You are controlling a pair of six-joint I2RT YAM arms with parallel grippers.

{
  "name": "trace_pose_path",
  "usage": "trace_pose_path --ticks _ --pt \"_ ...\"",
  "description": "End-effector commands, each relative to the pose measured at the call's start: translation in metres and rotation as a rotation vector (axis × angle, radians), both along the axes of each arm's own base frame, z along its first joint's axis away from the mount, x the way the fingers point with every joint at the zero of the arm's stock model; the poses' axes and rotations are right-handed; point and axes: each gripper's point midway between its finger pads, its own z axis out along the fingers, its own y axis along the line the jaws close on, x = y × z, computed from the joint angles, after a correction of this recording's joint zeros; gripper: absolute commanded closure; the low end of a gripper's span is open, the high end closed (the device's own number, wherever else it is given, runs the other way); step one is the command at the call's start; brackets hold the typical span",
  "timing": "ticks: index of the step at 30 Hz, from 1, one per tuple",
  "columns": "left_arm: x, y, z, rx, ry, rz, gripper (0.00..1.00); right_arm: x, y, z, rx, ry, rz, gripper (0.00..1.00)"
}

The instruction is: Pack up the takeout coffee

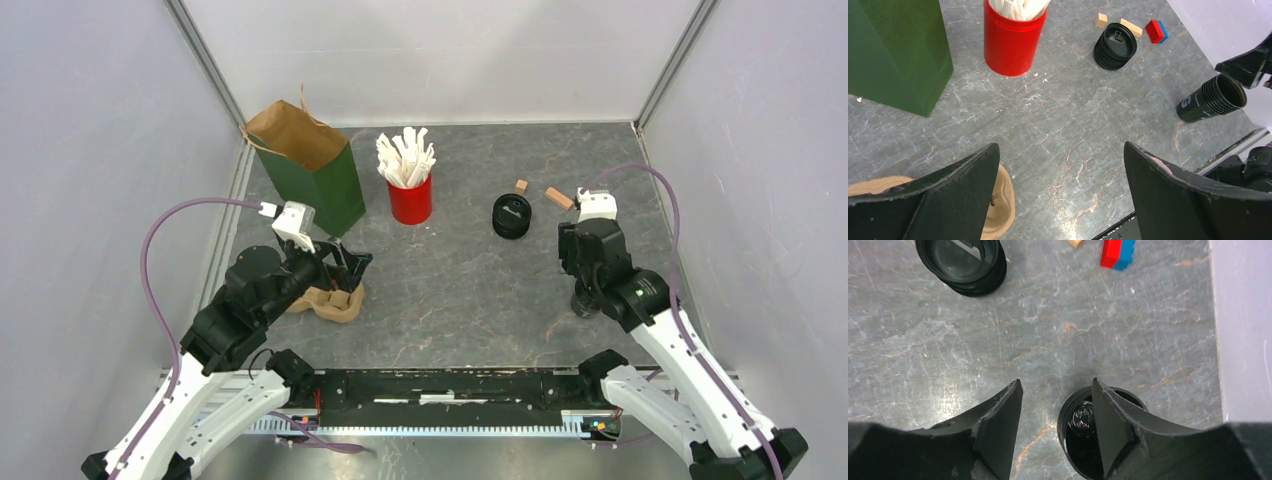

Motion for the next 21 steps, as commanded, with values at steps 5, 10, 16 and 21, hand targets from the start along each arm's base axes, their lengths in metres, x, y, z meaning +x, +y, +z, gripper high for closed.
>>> trace_pose_path --ticks 5,10,16,21 --pt "-0.001 -0.006 0.002 -0.007 -0.01 -0.033 0.0 -0.002 -0.014 -0.023 -0.059 0.065 -0.086 0.57" --pt "-0.002 -0.007 0.001 -0.005 -0.005 -0.039 0.0 -0.006 -0.018 -0.03 -0.062 0.082 -0.119 0.6" --pt "-0.002 -0.009 0.0 -0.006 0.001 -0.046 0.0 -0.015 -0.021 -0.038 -0.051 0.113 -0.145 0.59" --pt "-0.003 -0.01 -0.001 -0.013 0.008 -0.055 0.0 -0.017 -0.022 -0.04 -0.047 0.11 -0.145 0.64"
